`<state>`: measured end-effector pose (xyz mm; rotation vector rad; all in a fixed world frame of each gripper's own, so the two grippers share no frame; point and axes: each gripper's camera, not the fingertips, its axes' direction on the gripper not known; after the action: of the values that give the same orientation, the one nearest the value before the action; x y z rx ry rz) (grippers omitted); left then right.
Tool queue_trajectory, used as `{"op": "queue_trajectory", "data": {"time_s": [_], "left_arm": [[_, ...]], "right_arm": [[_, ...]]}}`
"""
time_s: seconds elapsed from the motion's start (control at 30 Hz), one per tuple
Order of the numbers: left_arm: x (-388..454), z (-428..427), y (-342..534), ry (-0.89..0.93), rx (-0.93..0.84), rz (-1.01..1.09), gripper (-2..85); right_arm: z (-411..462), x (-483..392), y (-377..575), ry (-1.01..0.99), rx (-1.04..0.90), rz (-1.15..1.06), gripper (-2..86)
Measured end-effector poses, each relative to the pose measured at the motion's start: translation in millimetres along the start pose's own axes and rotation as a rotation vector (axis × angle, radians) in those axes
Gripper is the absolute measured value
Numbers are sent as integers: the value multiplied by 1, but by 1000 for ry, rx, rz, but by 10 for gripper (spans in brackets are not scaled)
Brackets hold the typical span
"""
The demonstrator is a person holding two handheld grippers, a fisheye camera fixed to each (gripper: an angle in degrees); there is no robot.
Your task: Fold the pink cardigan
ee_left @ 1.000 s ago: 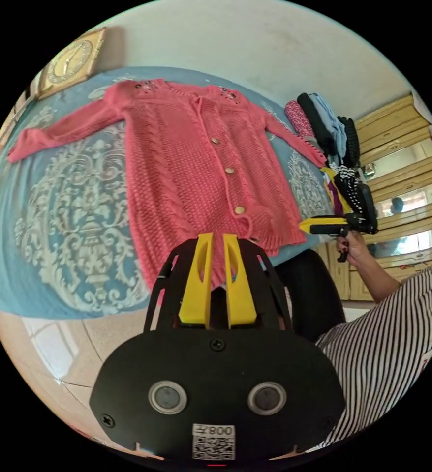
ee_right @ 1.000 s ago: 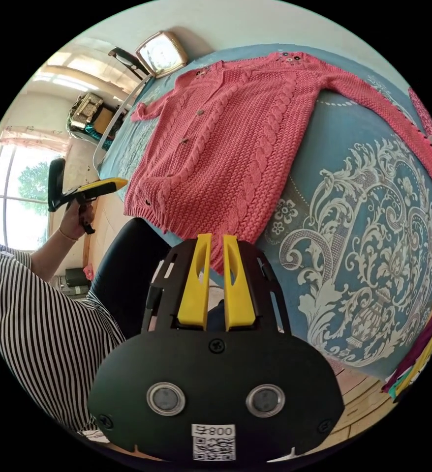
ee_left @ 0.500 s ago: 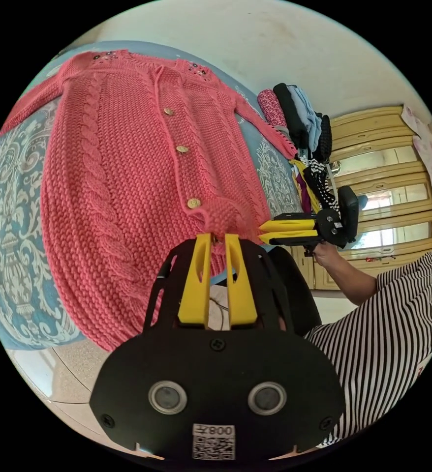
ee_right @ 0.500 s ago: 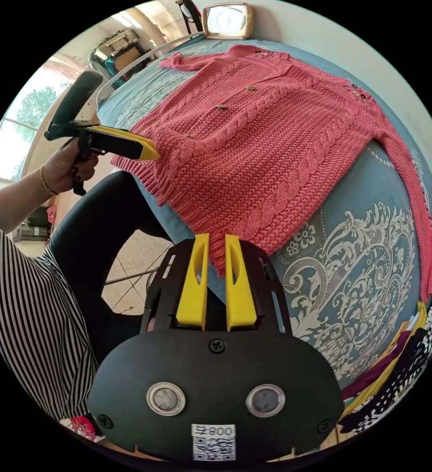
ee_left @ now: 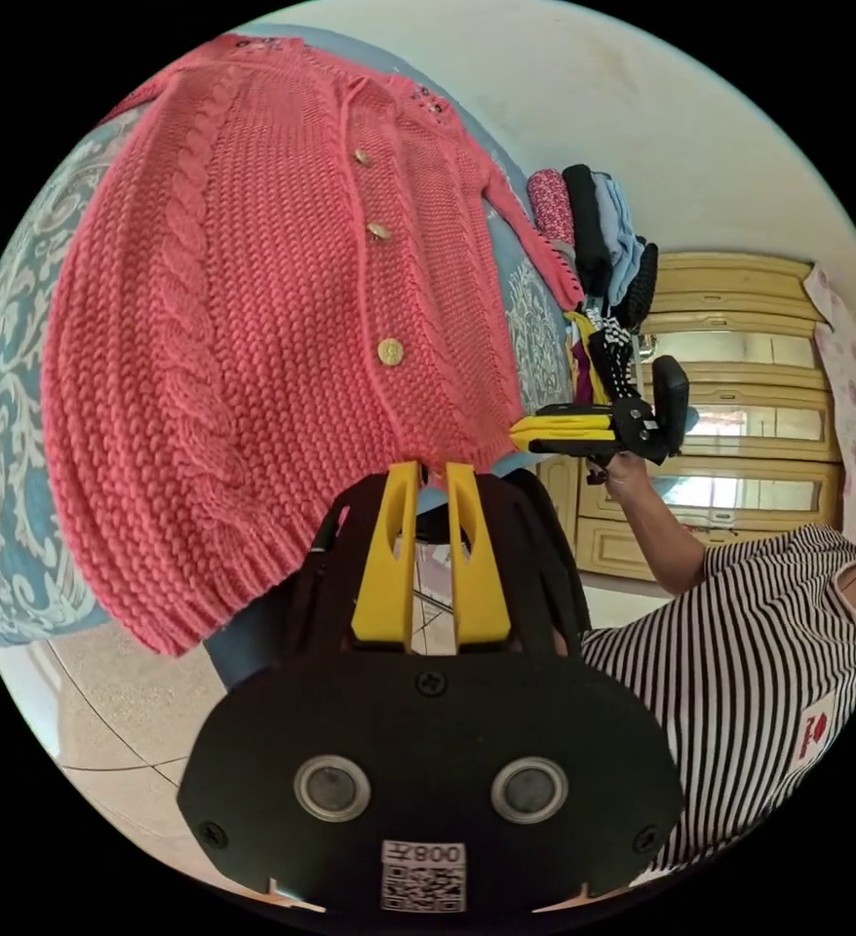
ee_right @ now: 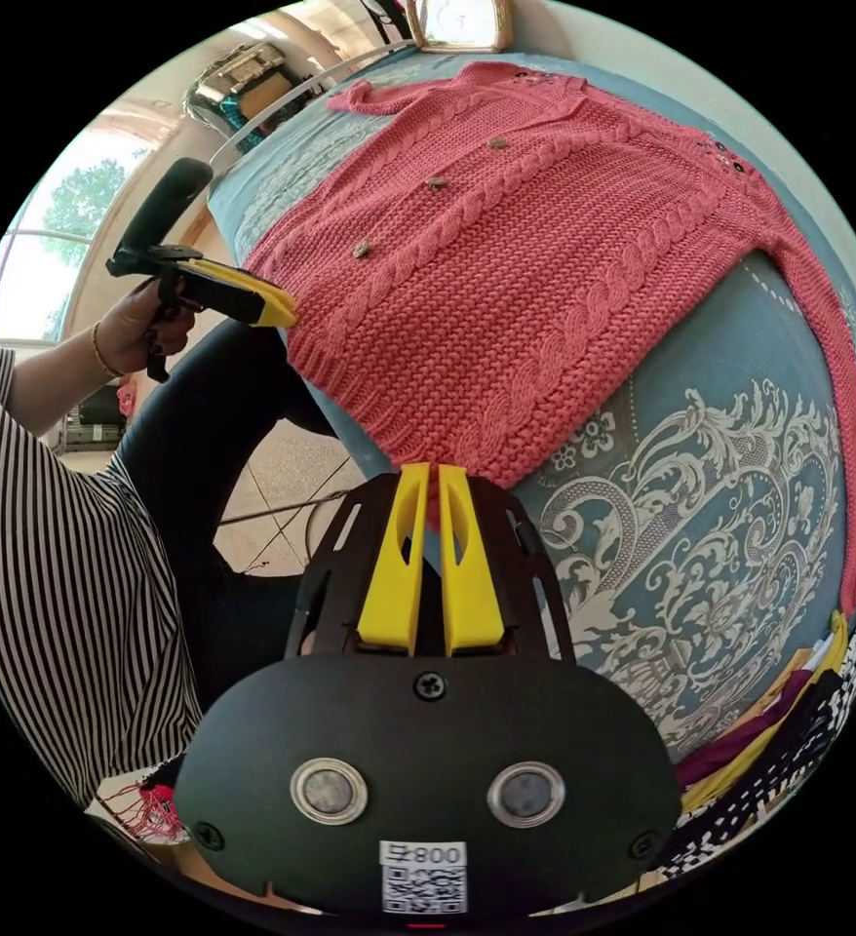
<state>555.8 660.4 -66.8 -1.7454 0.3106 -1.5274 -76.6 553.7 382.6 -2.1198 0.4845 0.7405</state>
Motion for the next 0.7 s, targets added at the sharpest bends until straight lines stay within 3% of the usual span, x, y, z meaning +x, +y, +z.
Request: {"op": "queue_trajectory", "data": {"time_s": [0.2, 0.33, 0.47, 0.7], "left_arm": [[0, -55, -21, -70, 122, 38, 60], [7, -78, -92, -128, 174, 171, 68], [14, -89, -191, -200, 215, 244, 72], [16, -92, -287, -247, 223, 241, 72]], "right_arm": [[-25, 21, 8, -143, 98, 128, 41], [-61, 48, -1, -233, 308, 218, 54], [-95, 80, -74, -168, 437, 152, 58], [-137, 117, -250, 95, 424, -12, 61]]}}
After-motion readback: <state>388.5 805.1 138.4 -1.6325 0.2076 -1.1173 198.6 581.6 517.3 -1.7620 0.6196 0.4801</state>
